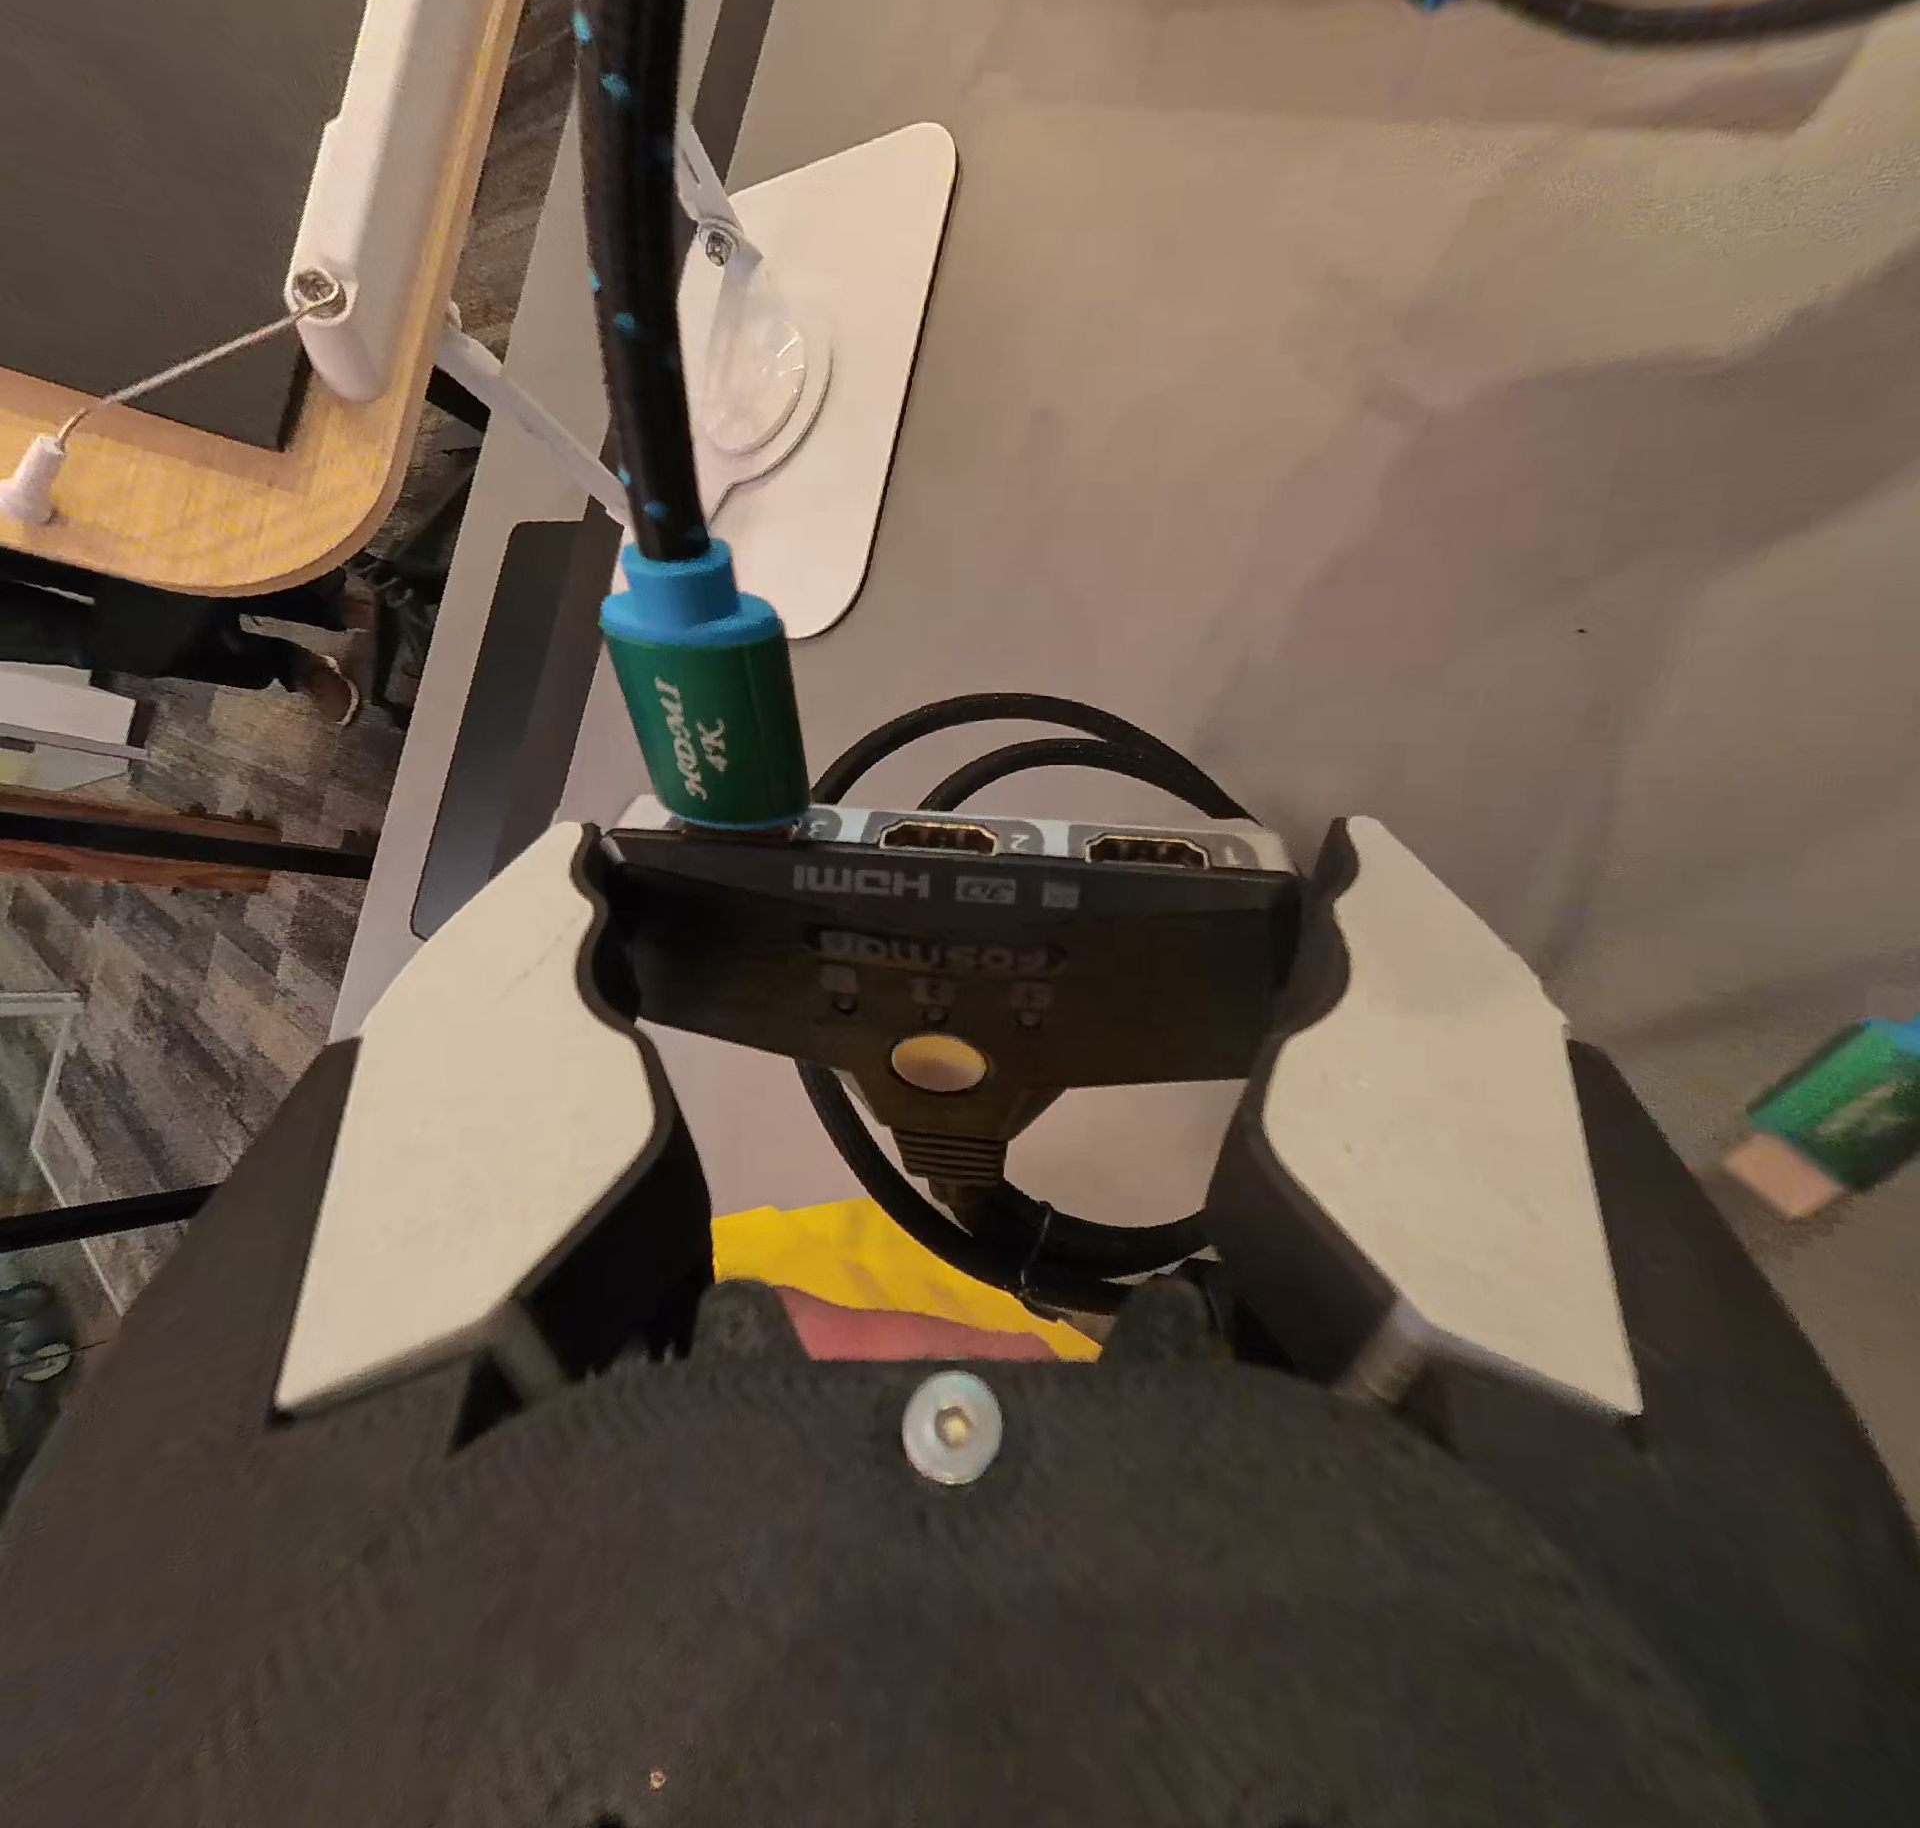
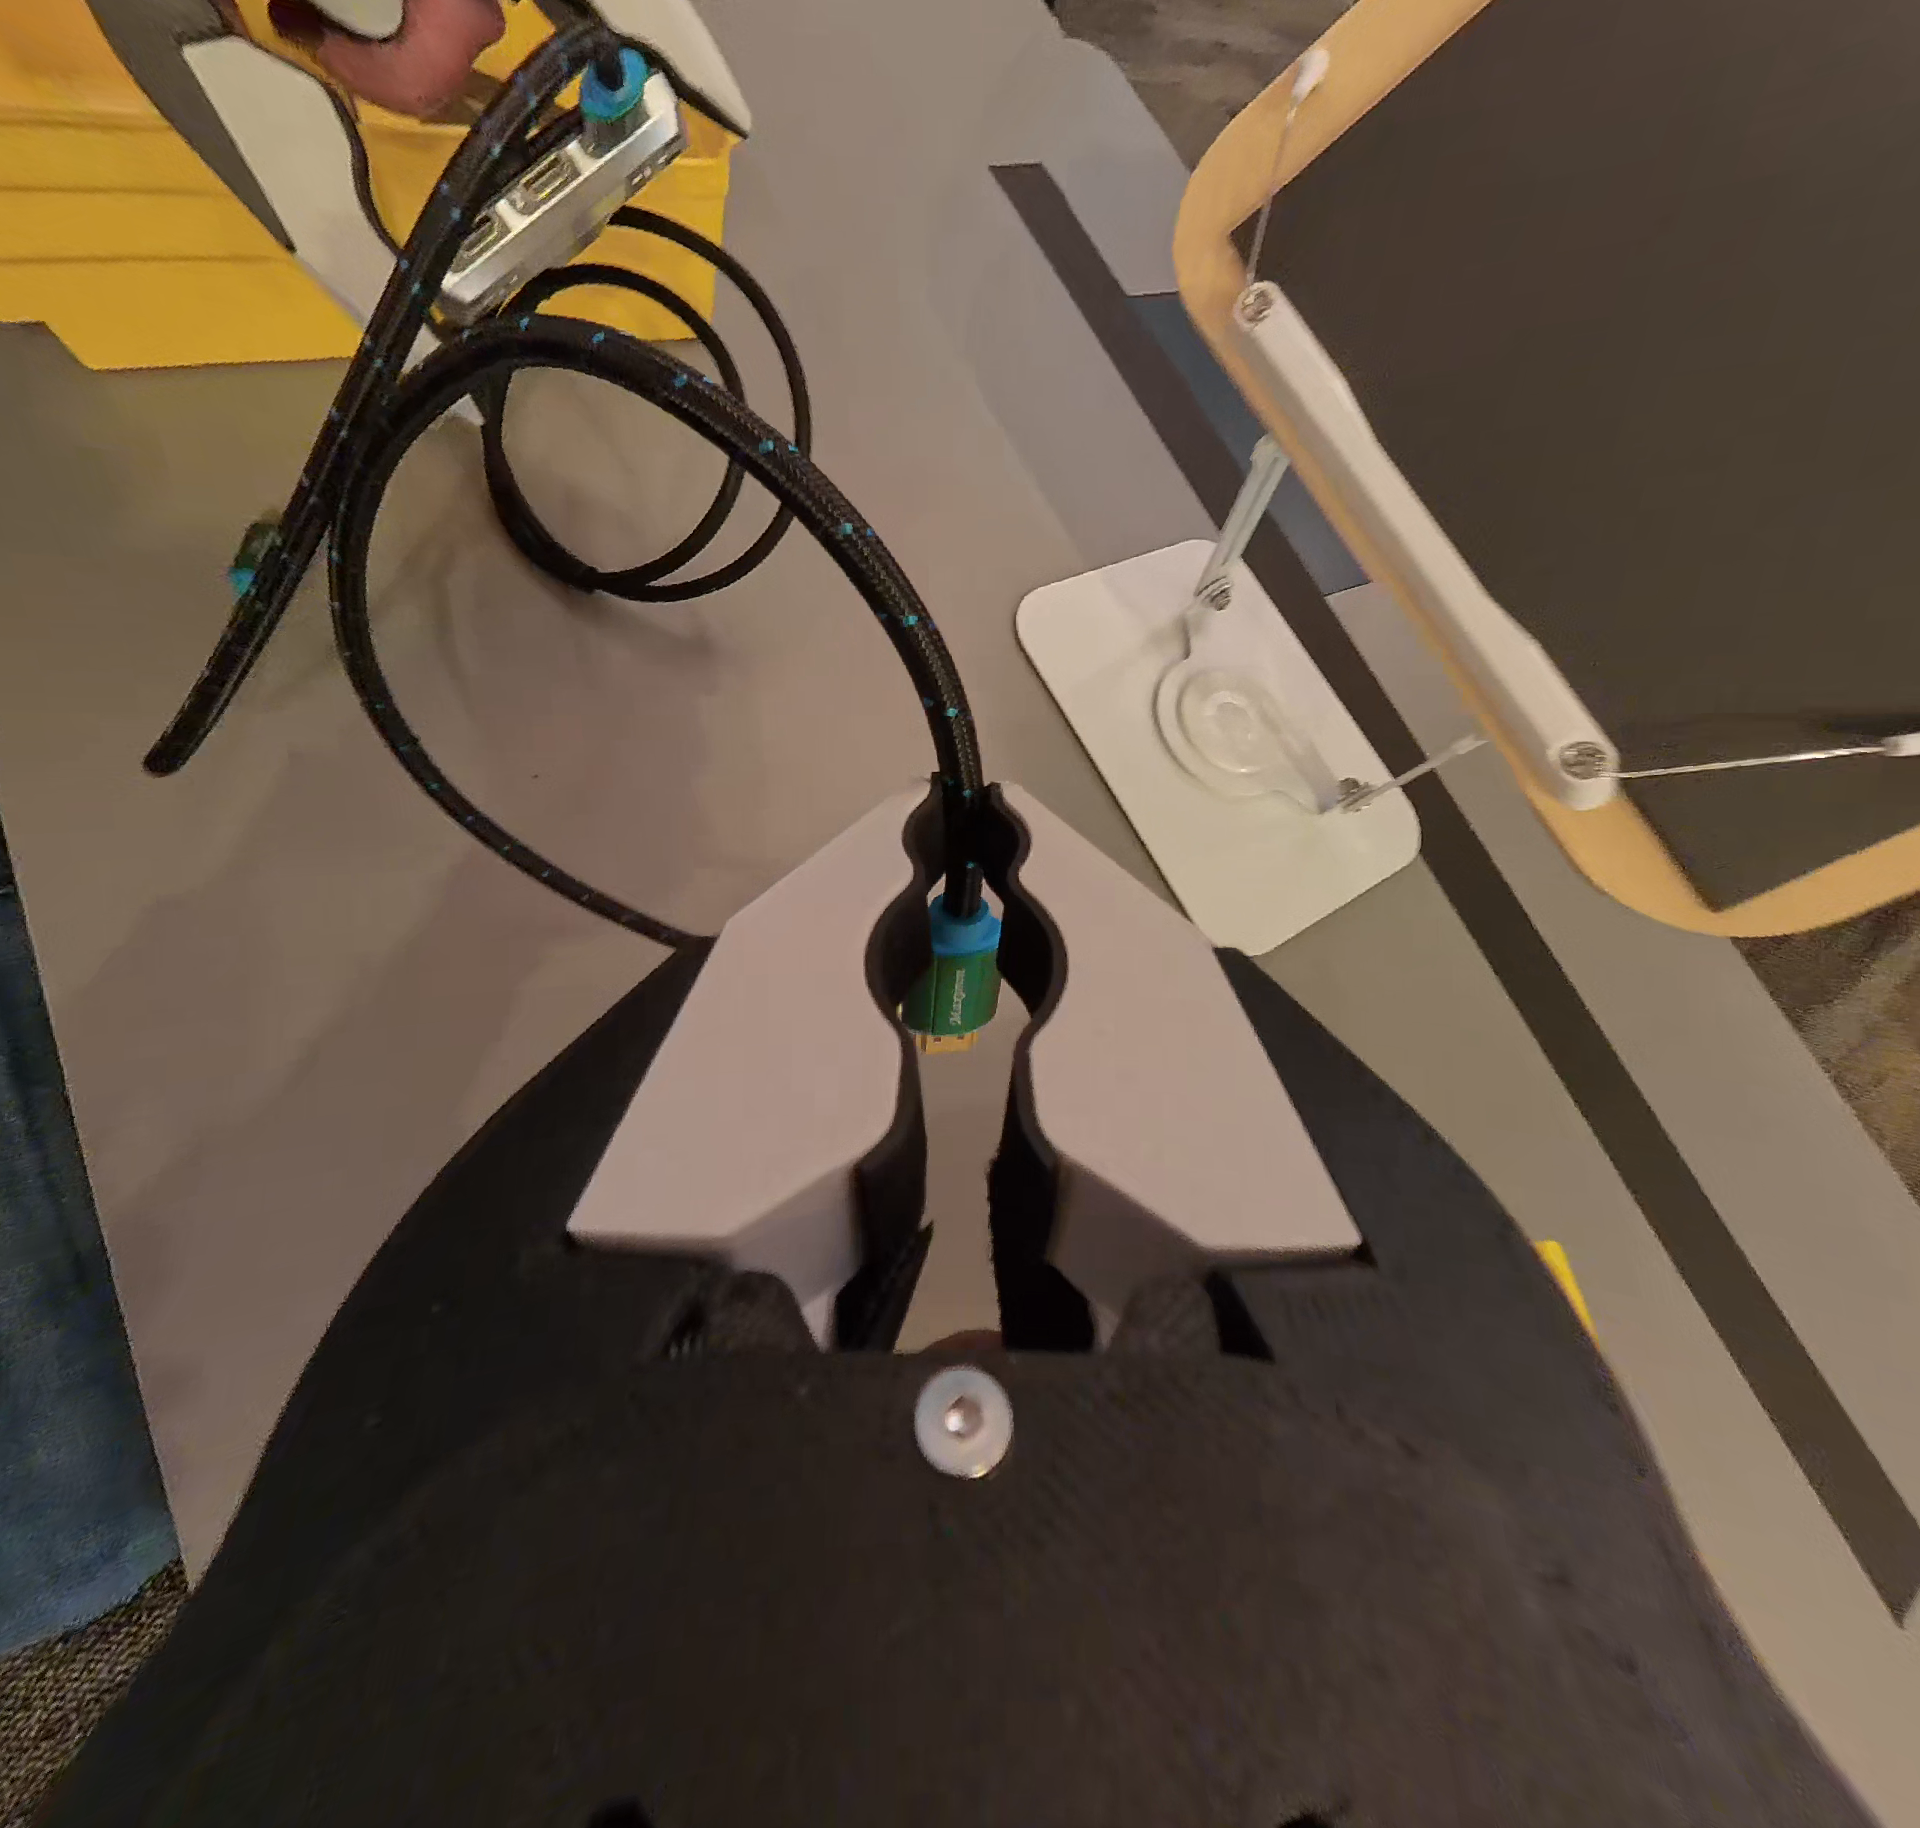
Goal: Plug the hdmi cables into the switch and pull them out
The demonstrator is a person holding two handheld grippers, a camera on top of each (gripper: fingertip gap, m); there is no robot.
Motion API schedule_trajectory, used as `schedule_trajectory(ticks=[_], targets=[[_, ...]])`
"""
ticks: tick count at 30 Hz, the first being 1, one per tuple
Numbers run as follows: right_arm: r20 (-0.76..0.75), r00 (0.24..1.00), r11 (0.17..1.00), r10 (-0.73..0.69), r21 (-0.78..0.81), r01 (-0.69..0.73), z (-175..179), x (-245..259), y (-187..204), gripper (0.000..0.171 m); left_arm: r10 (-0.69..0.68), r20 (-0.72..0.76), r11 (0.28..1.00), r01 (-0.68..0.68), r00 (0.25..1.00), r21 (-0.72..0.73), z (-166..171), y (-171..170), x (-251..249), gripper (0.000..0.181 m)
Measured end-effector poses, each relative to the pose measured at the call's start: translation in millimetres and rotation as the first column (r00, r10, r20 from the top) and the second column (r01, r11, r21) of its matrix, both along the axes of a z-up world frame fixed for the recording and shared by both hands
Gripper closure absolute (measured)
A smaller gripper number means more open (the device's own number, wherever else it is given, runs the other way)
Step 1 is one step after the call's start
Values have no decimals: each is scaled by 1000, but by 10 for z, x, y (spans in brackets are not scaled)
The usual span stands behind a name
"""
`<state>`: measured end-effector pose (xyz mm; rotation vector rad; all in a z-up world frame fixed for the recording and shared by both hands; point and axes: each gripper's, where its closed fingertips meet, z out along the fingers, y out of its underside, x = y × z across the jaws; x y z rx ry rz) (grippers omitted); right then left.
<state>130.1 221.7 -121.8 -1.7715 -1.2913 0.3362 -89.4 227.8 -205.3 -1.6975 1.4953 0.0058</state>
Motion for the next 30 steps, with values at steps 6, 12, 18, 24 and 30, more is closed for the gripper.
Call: schedule_trajectory(ticks=[6, 12, 18, 24, 30], targets=[[-46, 994, 995, -97, 17, 97, 388, 346, 143, 167, 7, 55, 1000, -9, 998, 24, 73, -52, 63, 59], [-45, 968, 962, -248, 104, 252, 783, 1022, 254, 167, 68, 211, 998, -67, 975, -12, 237, -9, -91, 59], [146, 902, 910, -406, 159, 383, 1051, 1753, -15, 167, 56, 176, 998, -56, 983, 0, 180, -19, -42, 59], [382, 770, 854, -511, 125, 505, 655, 2337, -247, 168, 32, 166, 999, -31, 986, -8, 119, -25, 71, 59], [554, 675, 819, -487, 21, 574, -35, 2623, -351, 167, 23, 149, 1000, -22, 989, -5, 90, -61, 111, 59]])
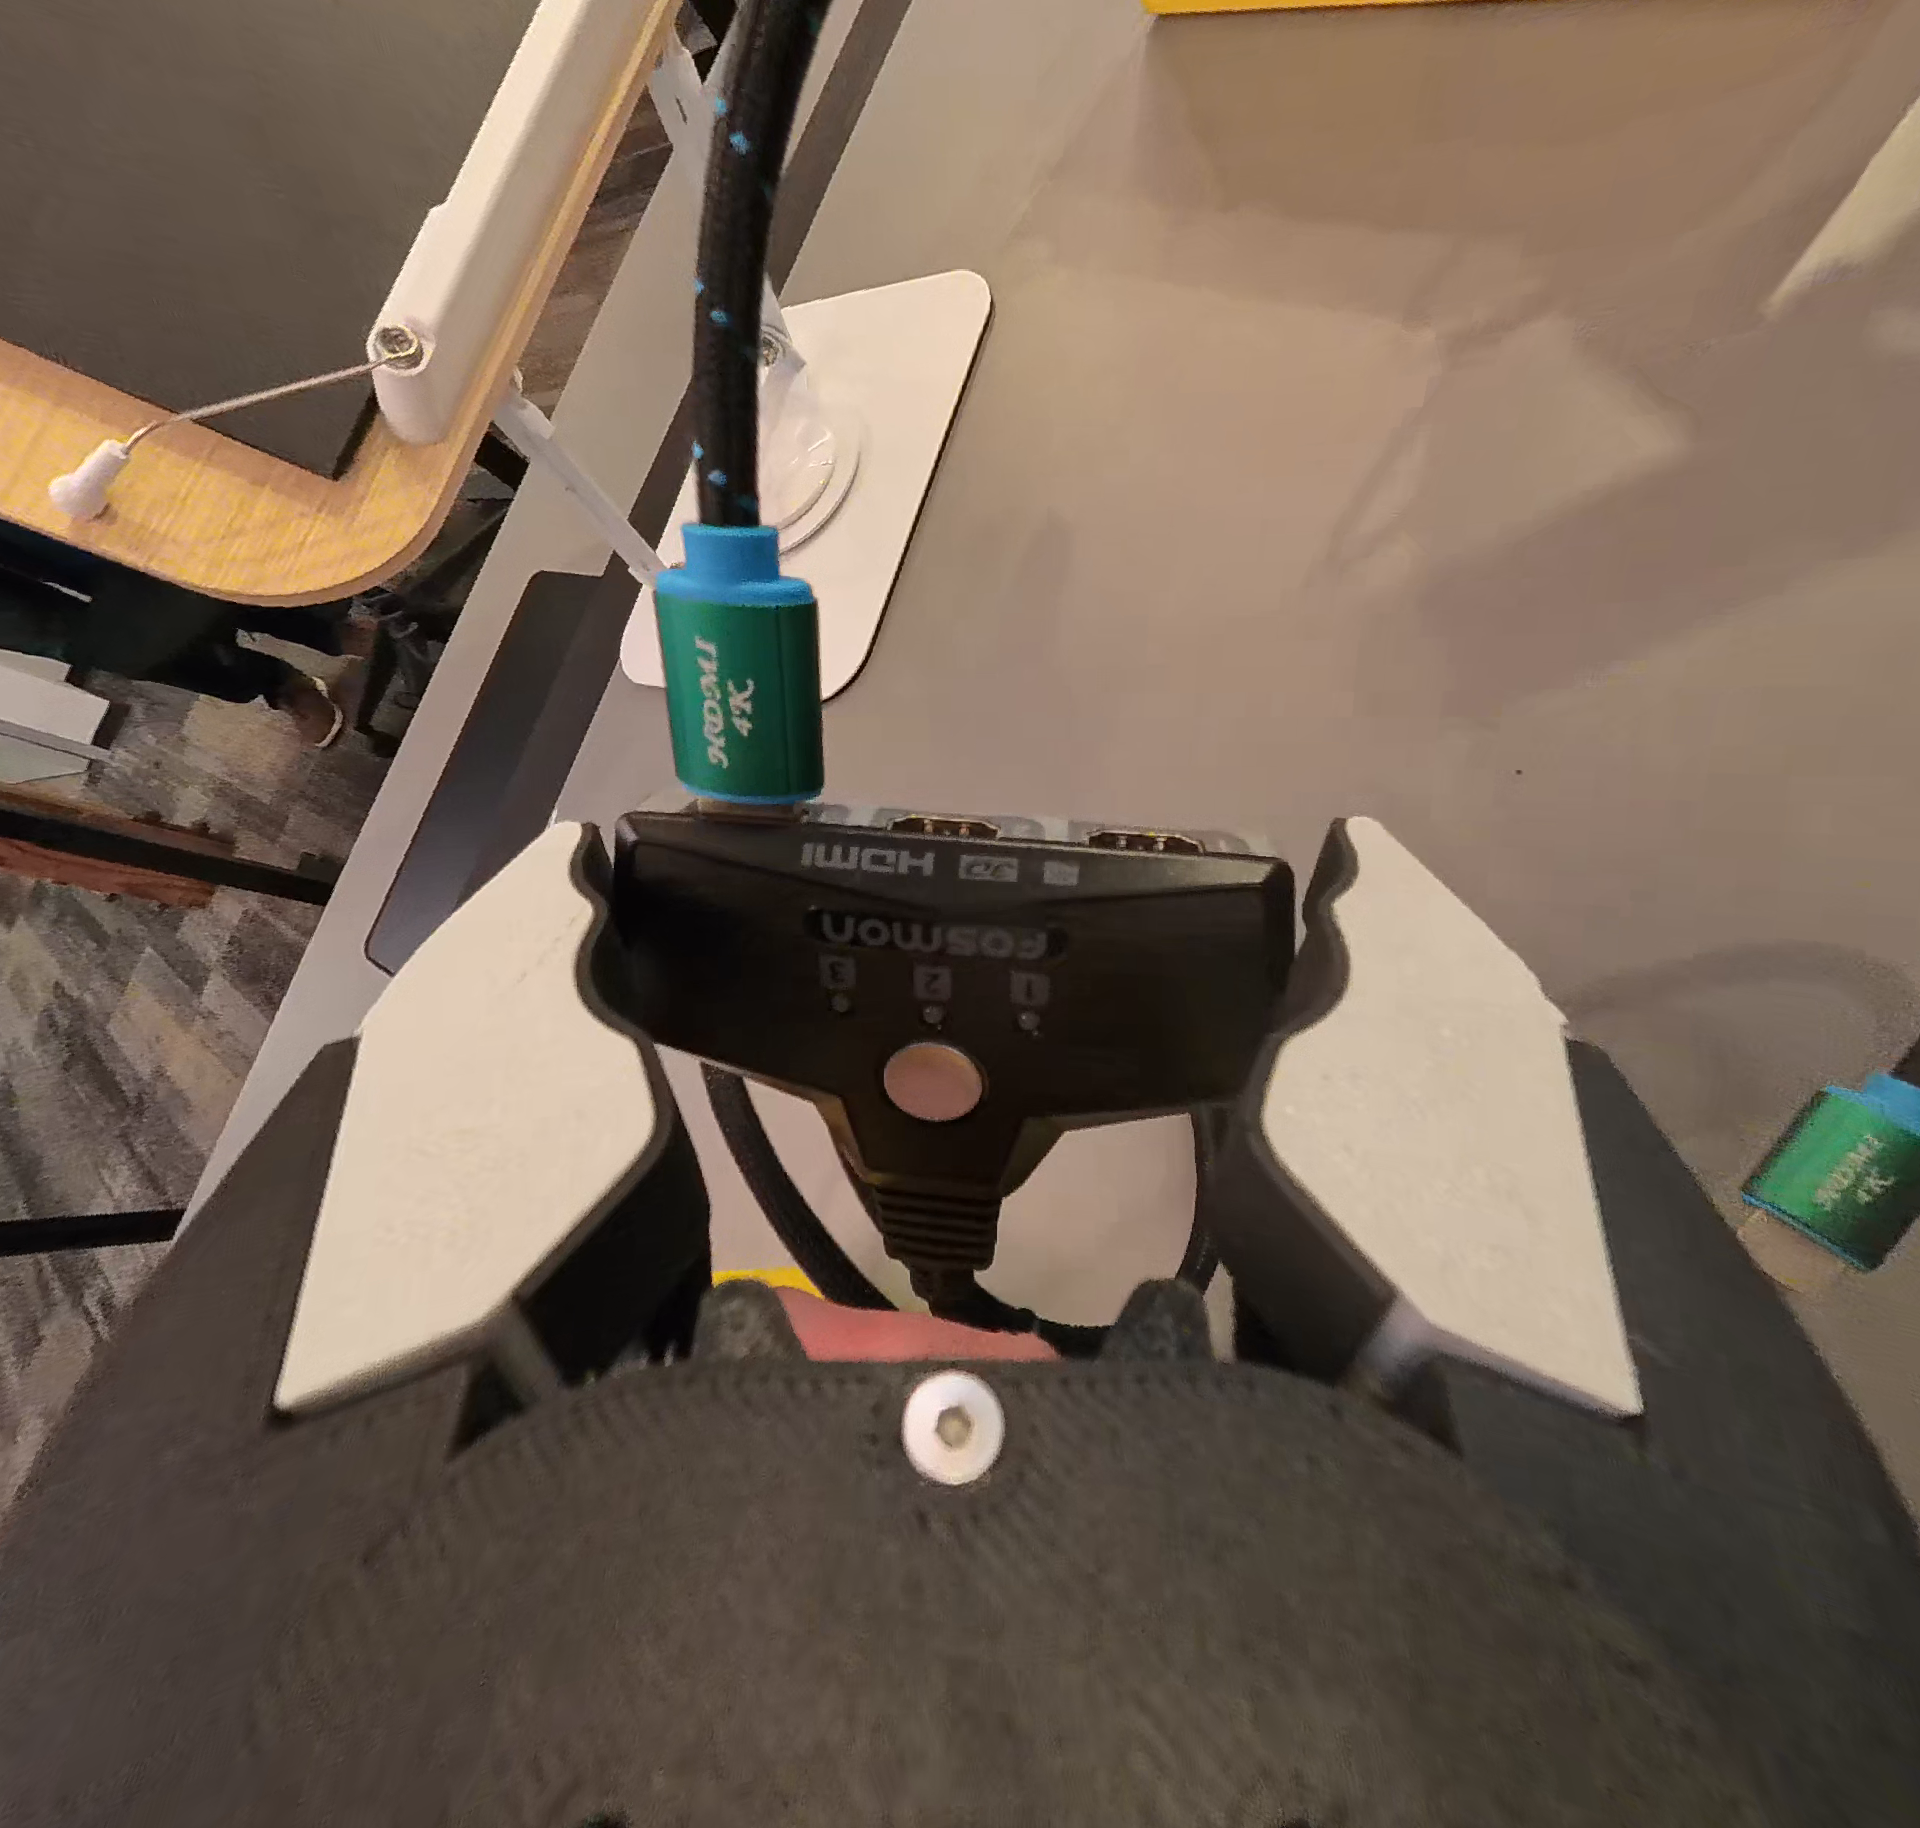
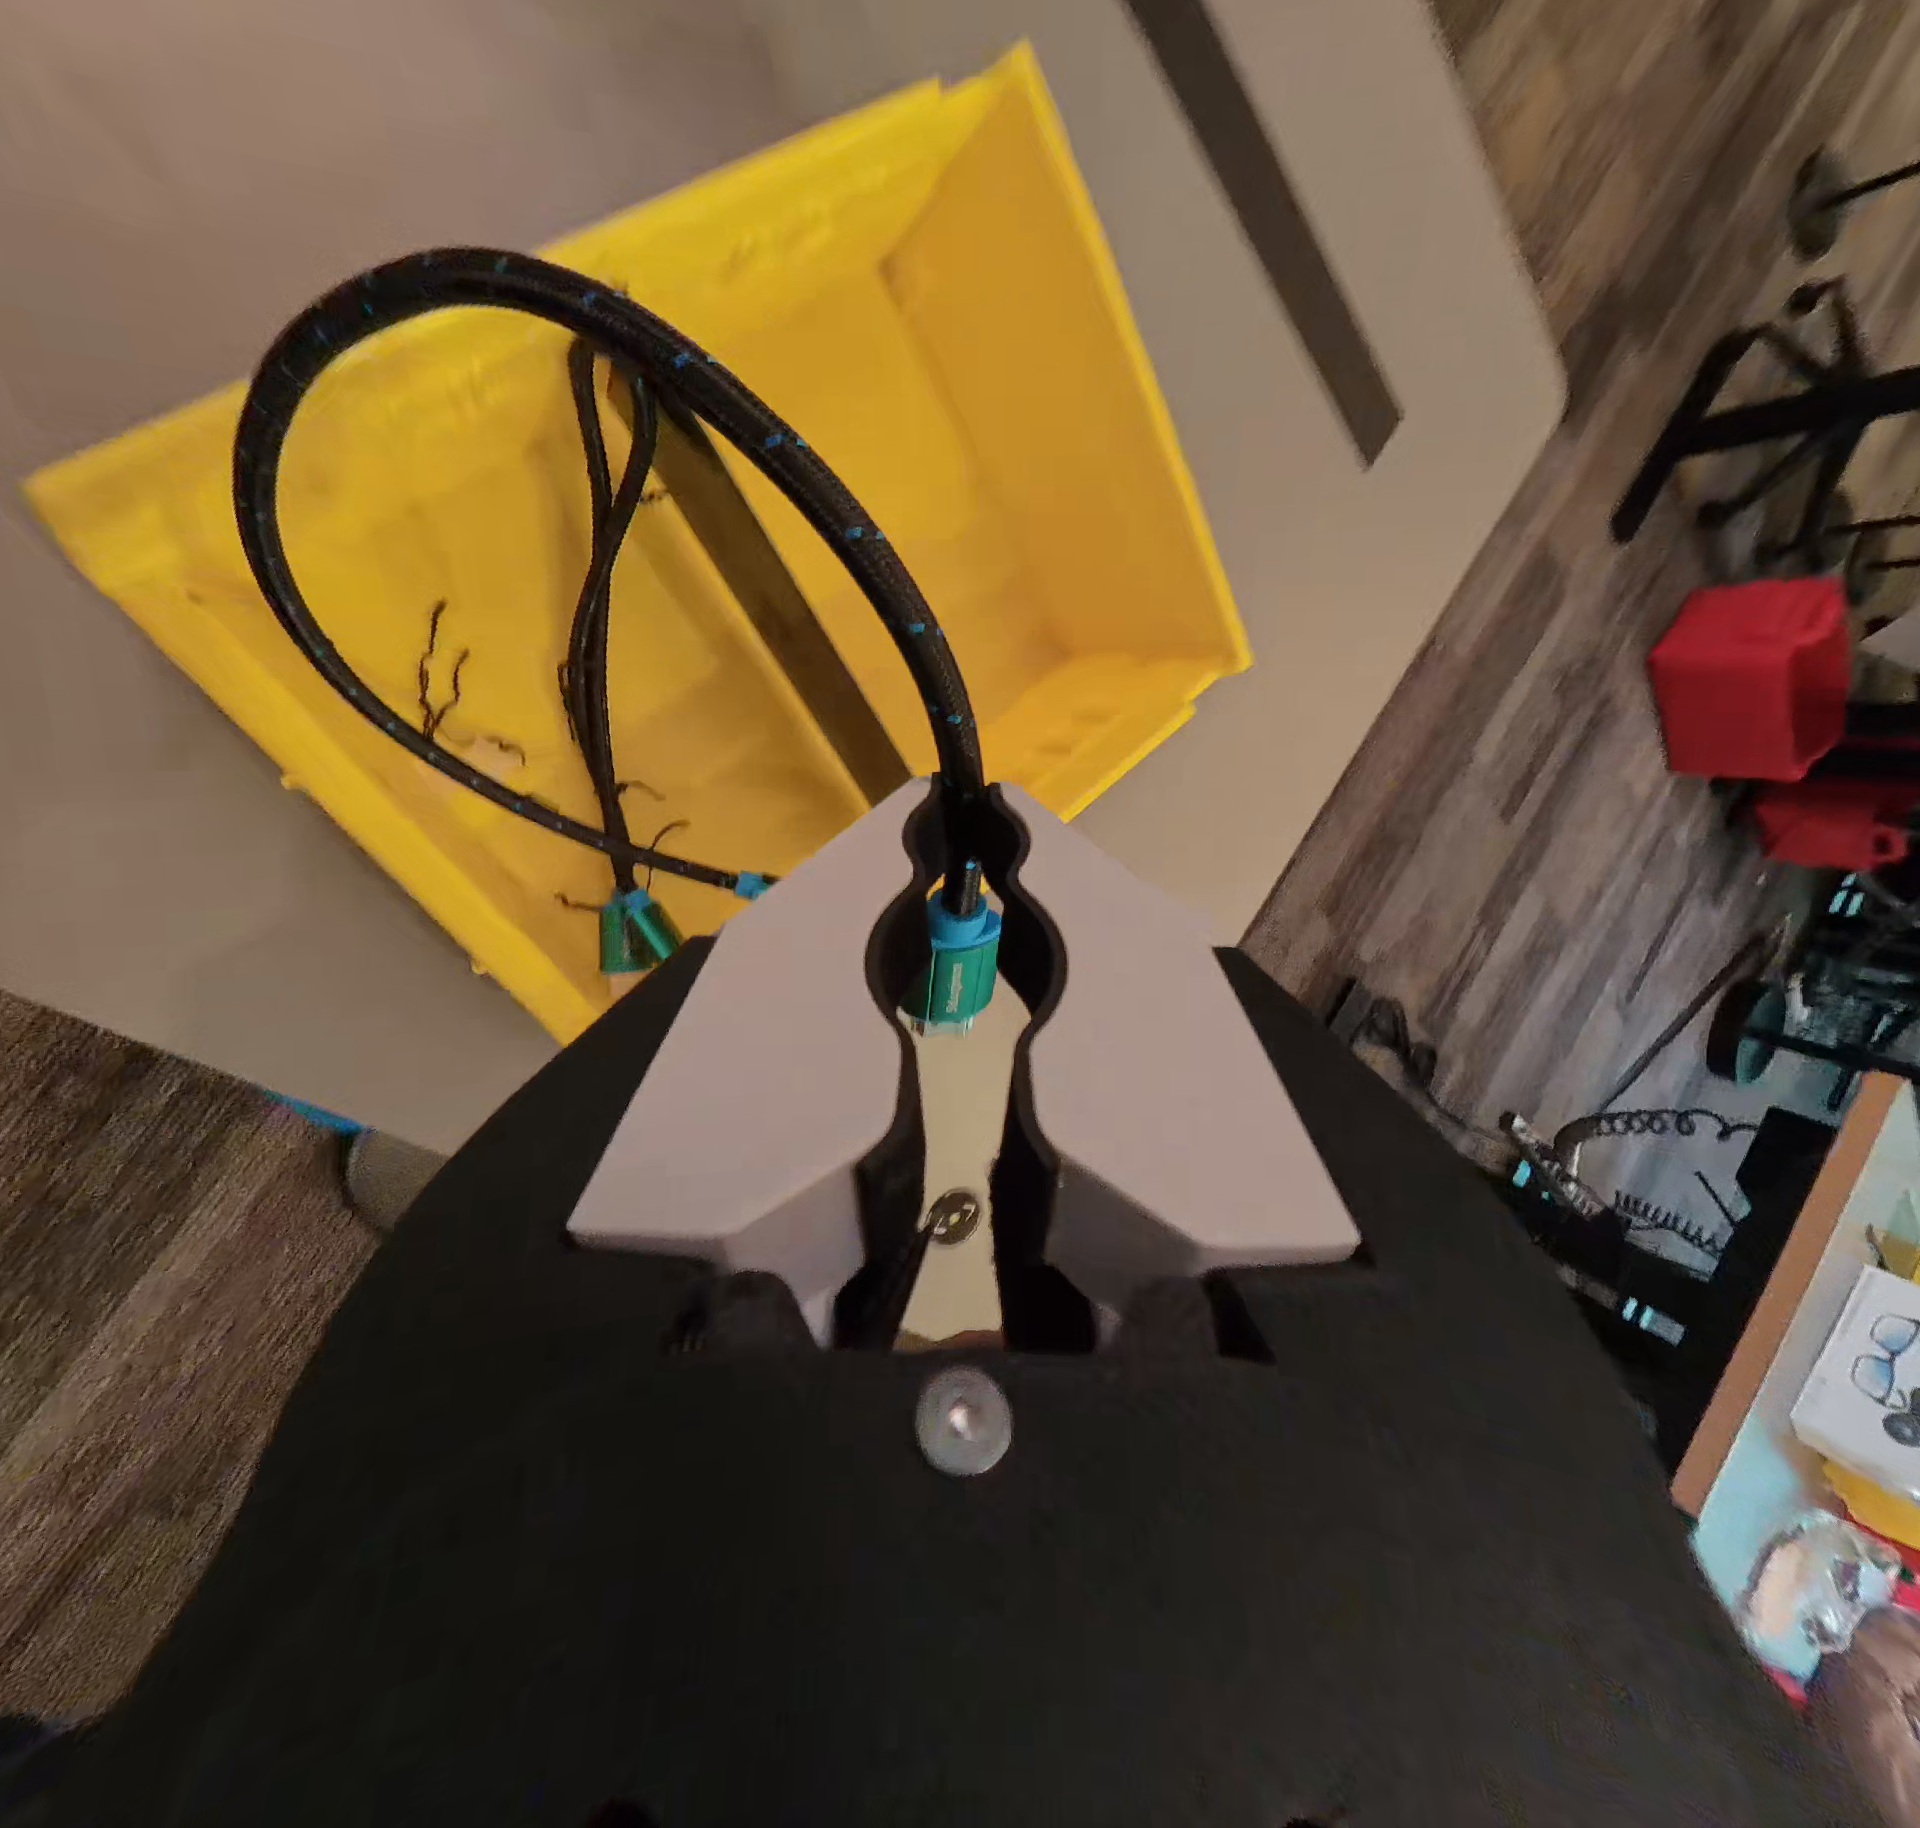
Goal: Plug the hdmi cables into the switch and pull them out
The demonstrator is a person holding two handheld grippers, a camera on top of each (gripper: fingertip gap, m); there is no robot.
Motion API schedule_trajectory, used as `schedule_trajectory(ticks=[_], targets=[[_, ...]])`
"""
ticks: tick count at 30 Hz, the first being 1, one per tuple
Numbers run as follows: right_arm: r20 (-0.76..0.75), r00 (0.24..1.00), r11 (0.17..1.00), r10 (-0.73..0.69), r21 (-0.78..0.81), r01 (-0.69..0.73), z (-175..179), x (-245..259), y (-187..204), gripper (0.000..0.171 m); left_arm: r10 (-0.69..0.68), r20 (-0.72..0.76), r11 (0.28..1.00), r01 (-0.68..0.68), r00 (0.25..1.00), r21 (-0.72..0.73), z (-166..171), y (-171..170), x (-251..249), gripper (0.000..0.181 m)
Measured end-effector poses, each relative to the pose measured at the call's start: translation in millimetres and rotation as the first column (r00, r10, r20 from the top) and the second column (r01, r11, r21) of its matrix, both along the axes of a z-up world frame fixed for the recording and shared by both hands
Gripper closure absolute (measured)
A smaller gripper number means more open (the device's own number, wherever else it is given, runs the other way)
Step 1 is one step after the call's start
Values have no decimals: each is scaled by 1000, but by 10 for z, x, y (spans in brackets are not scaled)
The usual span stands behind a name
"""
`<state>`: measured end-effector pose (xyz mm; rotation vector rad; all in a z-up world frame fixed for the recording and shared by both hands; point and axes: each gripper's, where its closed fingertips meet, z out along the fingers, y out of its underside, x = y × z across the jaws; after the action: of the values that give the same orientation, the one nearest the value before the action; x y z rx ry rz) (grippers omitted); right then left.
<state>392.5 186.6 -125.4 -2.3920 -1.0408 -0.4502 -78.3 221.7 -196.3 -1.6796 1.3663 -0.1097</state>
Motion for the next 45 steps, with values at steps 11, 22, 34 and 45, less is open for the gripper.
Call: schedule_trajectory(ticks=[11, 22, 34, 45], targets=[[-37, 999, 982, -15, -191, 7, -845, -29, -66, 167, -9, -5, 1000, 9, 1000, -13, -56, -24, 34, 59], [23, 999, 918, -23, -396, 31, -1701, 15, -150, 160, -22, -39, 1000, 21, 999, -23, -108, -48, 94, 59], [-75, 996, 915, 57, -395, -82, -1152, -127, -251, 109, -28, -54, 999, 27, 998, -27, -151, -44, 148, 59], [-216, 941, 960, 259, -52, -276, -468, -703, 156, 118, -39, -51, 999, 38, 998, -14, -136, -61, 194, 59]])
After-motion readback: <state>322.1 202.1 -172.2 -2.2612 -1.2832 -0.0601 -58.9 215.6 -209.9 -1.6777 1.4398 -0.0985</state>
